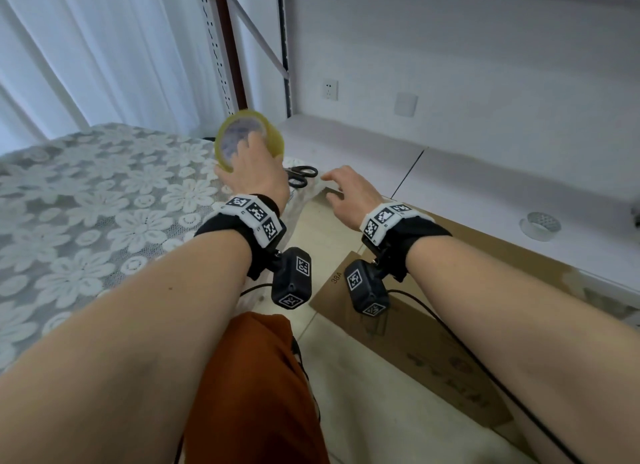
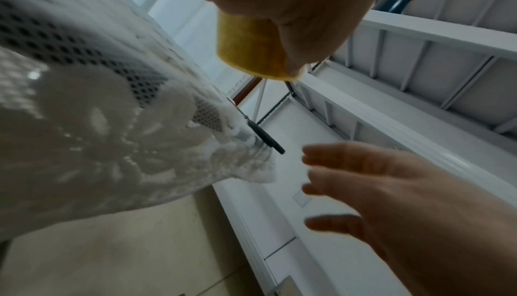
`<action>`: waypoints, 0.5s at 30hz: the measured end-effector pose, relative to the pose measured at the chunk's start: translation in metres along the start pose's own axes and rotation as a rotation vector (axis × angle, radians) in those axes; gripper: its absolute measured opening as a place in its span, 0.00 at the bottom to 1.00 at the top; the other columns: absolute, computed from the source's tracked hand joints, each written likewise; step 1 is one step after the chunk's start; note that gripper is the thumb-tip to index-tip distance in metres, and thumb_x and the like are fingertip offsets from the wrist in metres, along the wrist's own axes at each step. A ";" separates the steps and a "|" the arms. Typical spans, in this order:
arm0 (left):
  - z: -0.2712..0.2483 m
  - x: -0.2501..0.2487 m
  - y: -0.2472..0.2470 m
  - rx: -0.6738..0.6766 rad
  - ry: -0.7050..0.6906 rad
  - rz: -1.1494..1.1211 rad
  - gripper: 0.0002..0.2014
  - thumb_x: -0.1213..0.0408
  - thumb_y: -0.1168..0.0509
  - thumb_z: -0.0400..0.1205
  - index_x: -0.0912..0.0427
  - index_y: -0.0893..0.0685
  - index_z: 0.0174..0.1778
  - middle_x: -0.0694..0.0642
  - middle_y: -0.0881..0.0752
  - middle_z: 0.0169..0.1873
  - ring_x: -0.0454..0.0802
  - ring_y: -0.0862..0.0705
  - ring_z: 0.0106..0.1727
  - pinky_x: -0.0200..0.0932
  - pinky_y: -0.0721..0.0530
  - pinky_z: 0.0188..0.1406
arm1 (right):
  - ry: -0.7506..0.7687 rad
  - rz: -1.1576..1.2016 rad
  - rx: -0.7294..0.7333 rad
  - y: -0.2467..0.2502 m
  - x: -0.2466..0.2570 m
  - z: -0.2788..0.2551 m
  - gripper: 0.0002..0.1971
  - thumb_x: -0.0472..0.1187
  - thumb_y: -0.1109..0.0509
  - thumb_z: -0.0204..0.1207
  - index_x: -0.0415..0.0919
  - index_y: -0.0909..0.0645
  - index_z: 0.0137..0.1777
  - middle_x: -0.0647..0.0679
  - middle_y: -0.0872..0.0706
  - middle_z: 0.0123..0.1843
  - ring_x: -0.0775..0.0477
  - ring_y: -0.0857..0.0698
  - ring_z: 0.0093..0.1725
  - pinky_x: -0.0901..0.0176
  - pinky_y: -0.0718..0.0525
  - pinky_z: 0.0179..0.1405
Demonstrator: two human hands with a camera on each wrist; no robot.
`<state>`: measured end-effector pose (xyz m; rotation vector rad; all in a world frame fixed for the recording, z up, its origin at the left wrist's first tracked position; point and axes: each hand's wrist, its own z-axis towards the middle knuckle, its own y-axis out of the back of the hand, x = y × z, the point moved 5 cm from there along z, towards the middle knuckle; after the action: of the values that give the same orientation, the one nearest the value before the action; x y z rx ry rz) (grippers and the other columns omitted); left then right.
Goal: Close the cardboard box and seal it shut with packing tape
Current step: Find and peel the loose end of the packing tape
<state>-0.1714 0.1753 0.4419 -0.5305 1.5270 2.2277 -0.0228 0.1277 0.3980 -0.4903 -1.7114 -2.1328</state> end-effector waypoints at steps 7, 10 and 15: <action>-0.001 -0.011 -0.003 -0.035 -0.171 -0.435 0.08 0.67 0.37 0.84 0.59 0.32 0.50 0.56 0.25 0.46 0.51 0.28 0.46 0.43 0.30 0.43 | -0.028 0.038 0.032 -0.018 0.015 0.034 0.16 0.39 0.44 0.86 0.36 0.27 0.71 0.40 0.23 0.69 0.40 0.21 0.63 0.56 0.29 0.60; 0.004 -0.001 -0.013 -0.019 -0.145 -0.495 0.11 0.63 0.35 0.83 0.58 0.33 0.45 0.51 0.28 0.38 0.50 0.29 0.42 0.41 0.33 0.39 | -0.056 0.026 0.026 -0.024 0.014 0.045 0.15 0.41 0.41 0.85 0.35 0.26 0.68 0.39 0.21 0.66 0.39 0.20 0.62 0.54 0.28 0.58; 0.014 0.008 -0.020 -0.052 -0.083 -0.511 0.21 0.49 0.33 0.81 0.49 0.39 0.31 0.46 0.32 0.31 0.48 0.32 0.36 0.40 0.34 0.31 | -0.084 0.097 -0.045 -0.031 0.012 0.059 0.17 0.49 0.30 0.78 0.36 0.23 0.58 0.42 0.18 0.55 0.42 0.19 0.52 0.52 0.22 0.52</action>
<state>-0.1688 0.1958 0.4266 -0.7384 1.1349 1.8683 -0.0452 0.1909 0.3896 -0.6708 -1.6503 -2.1133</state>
